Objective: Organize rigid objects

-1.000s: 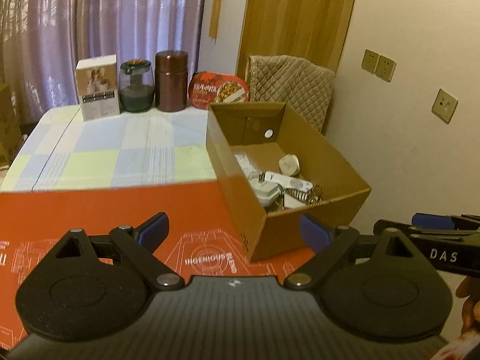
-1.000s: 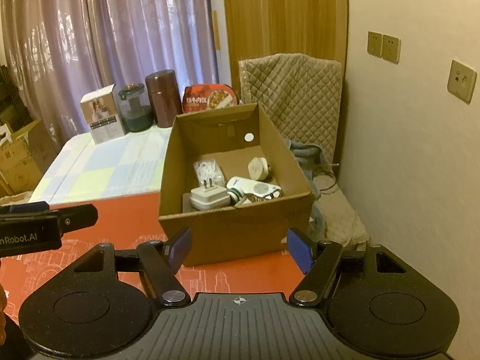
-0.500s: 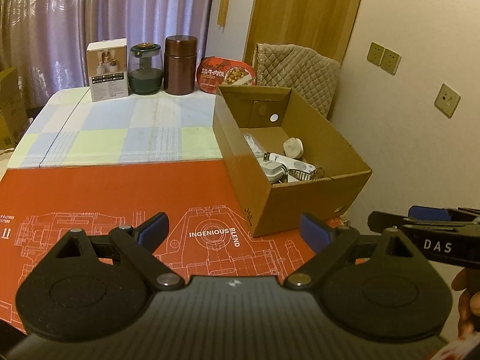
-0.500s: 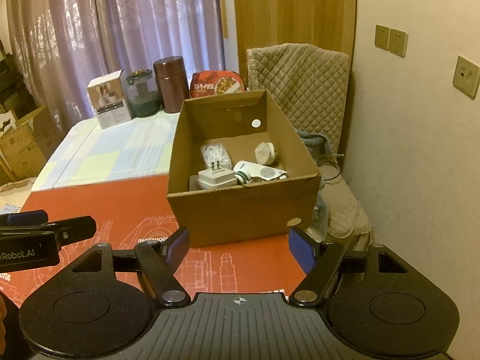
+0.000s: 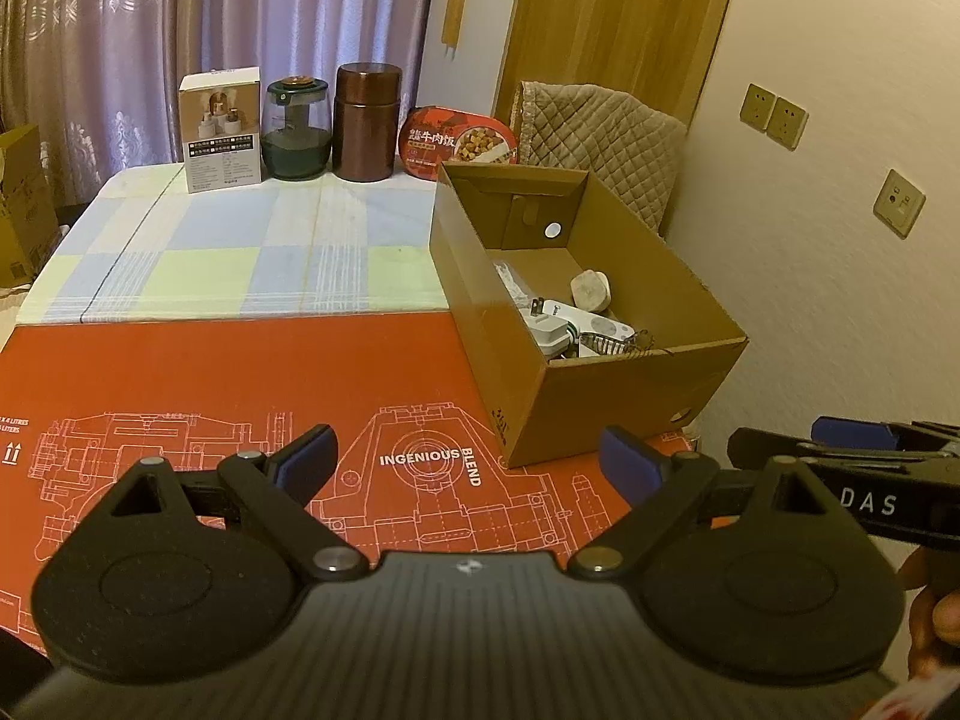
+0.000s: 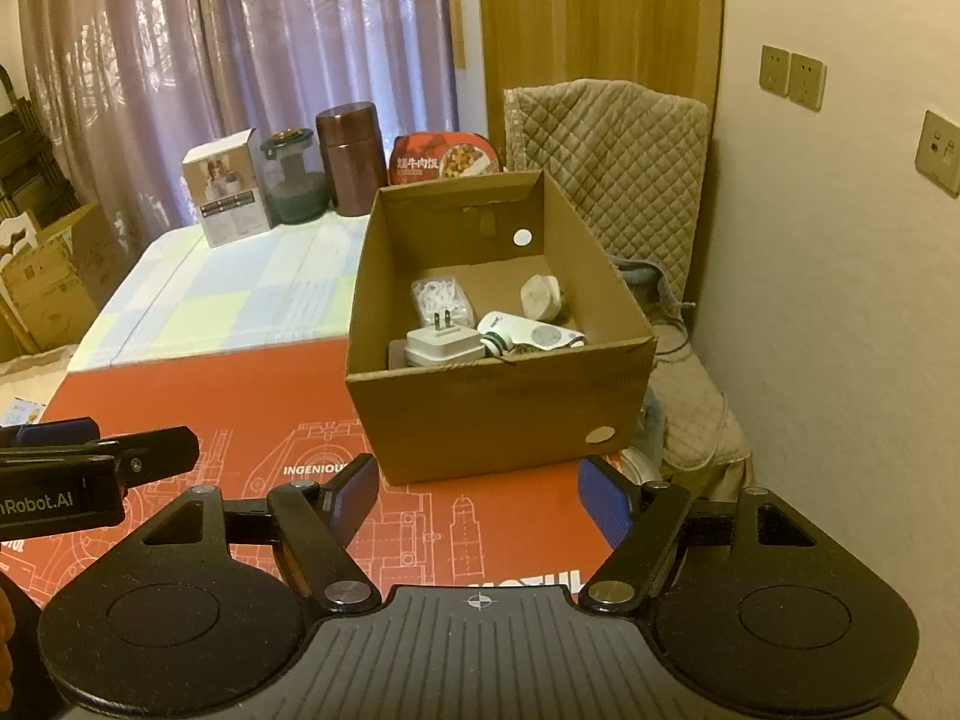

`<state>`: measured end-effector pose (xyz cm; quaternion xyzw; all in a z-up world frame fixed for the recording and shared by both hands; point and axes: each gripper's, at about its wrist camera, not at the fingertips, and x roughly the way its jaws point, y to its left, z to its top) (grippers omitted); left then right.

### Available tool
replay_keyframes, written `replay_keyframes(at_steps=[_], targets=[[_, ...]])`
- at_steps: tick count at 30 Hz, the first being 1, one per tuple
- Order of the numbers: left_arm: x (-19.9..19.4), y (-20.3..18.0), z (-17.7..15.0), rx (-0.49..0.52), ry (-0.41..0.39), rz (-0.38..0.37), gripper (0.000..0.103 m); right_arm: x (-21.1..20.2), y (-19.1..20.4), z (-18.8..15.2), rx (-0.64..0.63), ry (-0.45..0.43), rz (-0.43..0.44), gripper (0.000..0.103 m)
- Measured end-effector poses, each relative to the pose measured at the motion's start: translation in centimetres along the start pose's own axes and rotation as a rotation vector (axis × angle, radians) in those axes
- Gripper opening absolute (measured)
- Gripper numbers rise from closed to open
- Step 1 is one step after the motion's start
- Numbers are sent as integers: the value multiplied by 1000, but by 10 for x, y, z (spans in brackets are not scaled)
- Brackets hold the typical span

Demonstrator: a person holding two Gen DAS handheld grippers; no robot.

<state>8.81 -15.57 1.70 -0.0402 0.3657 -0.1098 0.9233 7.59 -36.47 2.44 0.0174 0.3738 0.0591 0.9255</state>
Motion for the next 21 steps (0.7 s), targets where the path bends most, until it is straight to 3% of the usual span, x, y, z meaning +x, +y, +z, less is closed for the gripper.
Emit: replay_keyframes(at_steps=[21], targets=[[4, -1, -2, -2, 5, -6, 92, 0, -1, 0, 0, 2, 1, 71]])
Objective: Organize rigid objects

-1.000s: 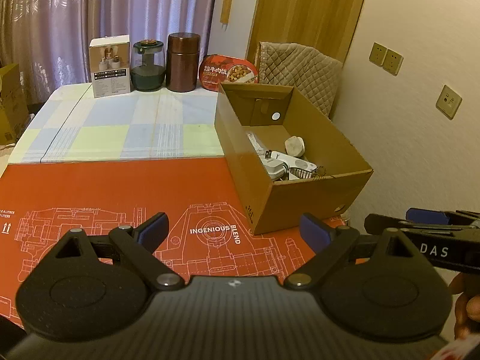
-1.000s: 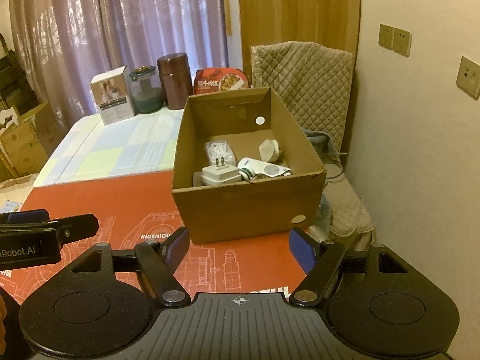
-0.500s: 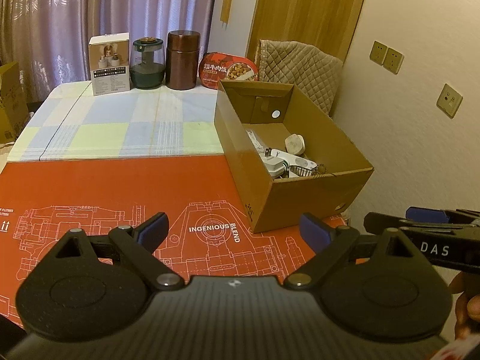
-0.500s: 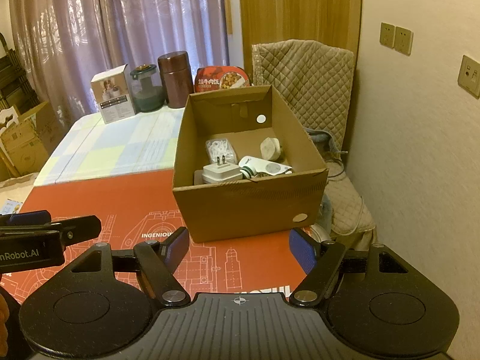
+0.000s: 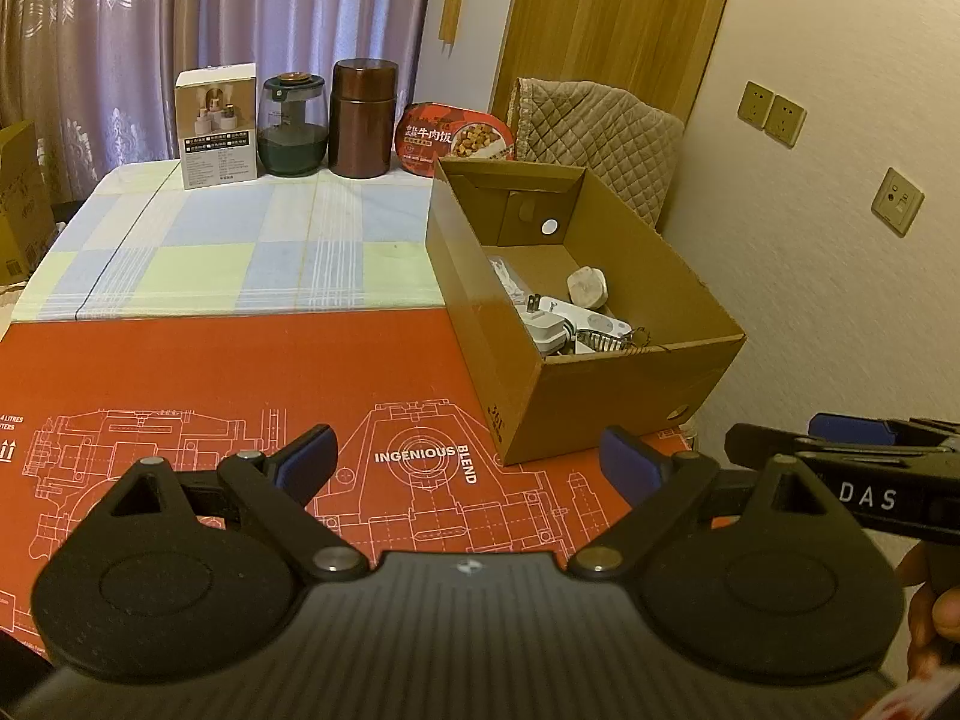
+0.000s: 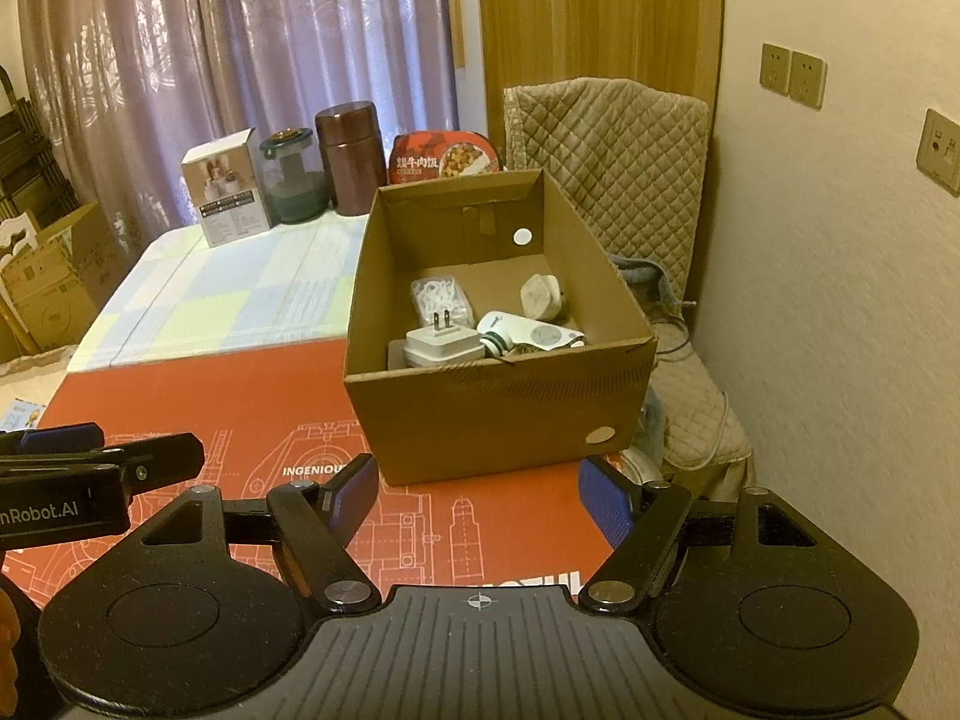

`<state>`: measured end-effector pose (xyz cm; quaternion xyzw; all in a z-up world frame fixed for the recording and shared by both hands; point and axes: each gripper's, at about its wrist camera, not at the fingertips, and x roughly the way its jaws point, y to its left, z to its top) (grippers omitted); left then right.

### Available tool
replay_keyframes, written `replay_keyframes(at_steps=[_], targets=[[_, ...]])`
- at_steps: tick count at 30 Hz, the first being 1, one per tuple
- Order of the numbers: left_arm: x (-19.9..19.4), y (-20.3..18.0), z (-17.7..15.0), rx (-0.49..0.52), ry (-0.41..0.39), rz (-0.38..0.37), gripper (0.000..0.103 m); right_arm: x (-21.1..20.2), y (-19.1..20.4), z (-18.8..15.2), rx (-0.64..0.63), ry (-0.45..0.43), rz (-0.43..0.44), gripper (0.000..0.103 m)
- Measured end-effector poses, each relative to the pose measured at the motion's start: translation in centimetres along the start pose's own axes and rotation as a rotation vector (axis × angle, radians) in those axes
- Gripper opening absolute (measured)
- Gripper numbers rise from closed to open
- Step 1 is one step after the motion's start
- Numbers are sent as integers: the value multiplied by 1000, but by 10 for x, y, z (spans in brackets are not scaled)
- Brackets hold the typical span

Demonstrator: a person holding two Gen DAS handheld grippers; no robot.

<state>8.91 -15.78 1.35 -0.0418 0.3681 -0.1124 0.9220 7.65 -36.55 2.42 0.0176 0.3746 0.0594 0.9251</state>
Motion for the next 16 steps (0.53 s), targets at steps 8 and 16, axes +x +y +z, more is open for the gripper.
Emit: replay_keyframes(at_steps=[8, 16], targets=[[2, 0, 0, 1, 8, -4, 92, 0, -1, 0, -1, 1, -1, 71], [-1, 0, -2, -3, -9, -19, 93, 0, -2, 0, 2, 0, -2, 71]])
